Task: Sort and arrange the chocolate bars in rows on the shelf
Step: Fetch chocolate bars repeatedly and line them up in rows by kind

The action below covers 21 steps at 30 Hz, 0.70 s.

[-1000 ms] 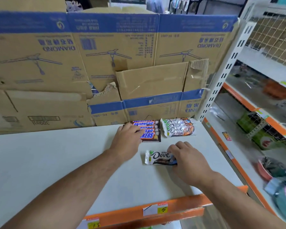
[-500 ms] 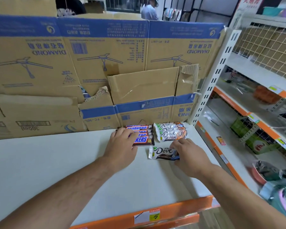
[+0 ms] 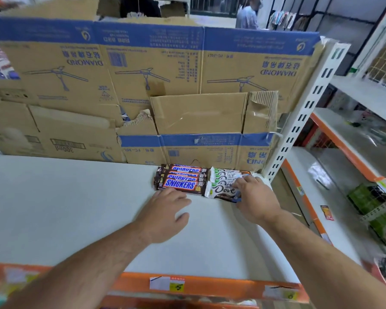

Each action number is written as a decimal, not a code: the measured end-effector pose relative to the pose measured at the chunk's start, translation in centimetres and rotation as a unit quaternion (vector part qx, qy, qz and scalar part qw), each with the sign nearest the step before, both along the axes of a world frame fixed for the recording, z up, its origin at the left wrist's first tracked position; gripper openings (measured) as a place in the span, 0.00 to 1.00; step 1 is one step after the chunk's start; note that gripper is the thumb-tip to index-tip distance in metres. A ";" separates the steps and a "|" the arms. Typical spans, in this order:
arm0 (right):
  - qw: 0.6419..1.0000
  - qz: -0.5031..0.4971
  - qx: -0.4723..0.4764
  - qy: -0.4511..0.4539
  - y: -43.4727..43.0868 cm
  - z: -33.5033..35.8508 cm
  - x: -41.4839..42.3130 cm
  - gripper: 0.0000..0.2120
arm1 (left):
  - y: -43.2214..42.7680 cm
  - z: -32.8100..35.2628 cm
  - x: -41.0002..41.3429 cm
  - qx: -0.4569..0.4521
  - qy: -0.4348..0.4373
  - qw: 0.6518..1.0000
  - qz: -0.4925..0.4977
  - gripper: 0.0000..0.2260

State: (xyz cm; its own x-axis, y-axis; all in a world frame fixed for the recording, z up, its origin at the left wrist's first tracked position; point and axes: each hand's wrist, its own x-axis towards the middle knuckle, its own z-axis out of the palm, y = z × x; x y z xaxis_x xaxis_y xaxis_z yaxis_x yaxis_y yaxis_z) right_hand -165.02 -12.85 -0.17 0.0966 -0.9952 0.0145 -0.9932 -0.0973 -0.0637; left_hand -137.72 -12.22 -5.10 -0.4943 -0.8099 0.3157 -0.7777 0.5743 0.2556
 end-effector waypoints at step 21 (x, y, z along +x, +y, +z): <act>0.994 0.000 -0.105 0.038 -0.5 -2.3 -0.3 0.11 | 0.1 0.3 -0.2 0.007 -0.007 1.000 0.013 0.17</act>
